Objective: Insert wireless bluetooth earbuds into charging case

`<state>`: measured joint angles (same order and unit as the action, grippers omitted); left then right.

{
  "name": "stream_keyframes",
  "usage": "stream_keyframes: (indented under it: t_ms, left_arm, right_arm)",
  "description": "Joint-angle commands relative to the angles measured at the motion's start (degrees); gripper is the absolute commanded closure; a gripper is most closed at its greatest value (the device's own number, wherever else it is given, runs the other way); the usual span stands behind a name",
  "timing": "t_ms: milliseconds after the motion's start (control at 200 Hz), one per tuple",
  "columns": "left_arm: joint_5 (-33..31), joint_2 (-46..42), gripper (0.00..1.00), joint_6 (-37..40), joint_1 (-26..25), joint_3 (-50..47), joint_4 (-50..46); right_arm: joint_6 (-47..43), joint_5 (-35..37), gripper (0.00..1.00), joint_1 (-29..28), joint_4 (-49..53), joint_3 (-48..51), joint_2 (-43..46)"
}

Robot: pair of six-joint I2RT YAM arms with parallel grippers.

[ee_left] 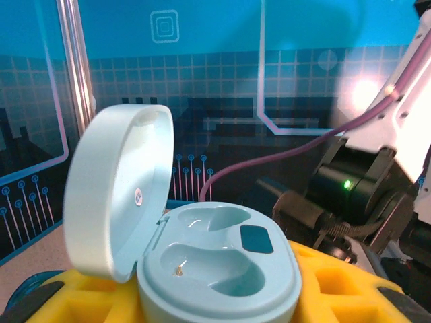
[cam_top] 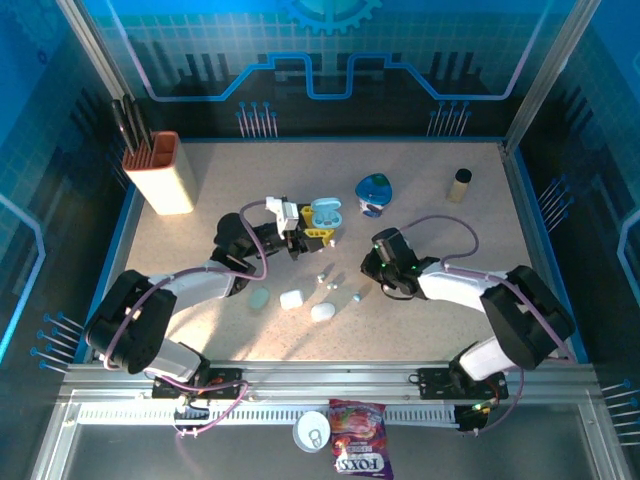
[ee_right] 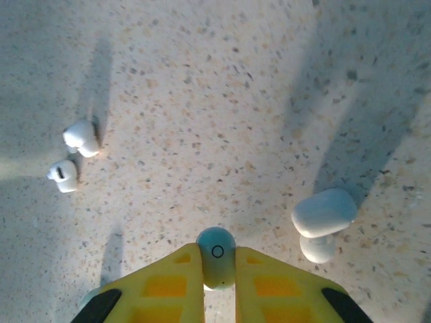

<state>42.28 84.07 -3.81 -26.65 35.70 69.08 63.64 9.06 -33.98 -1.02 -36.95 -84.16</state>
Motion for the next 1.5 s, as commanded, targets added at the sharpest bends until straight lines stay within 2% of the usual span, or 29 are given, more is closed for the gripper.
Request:
stream_keyframes:
  t_ms: [0, 285, 575, 1081, 1496]
  left_arm:
    - [-2.5, 1.1, 0.63, 4.5, -0.5, -1.1, -1.2]
    - [-5.2, 2.3, 0.63, 6.6, -1.0, -1.1, -3.4]
    - [-7.4, 3.1, 0.63, 10.9, -2.6, -0.6, -9.2]
    - [-9.5, 4.3, 0.63, 14.4, -4.8, -0.1, -13.7]
    - [-11.0, 6.3, 0.63, 15.1, -5.4, 1.0, -14.0]
  right_arm:
    - [-3.9, 5.3, 0.84, -0.7, 10.3, -1.9, 4.1]
    - [-4.7, 8.1, 0.85, -0.8, 21.1, -2.8, 9.6]
    - [-5.9, 9.5, 0.86, -0.8, 27.8, -5.0, 8.5]
    - [-5.5, 11.3, 0.86, -1.3, 33.5, -9.1, 3.4]
    - [-6.7, 10.2, 0.86, -1.5, 31.2, -7.0, 12.4]
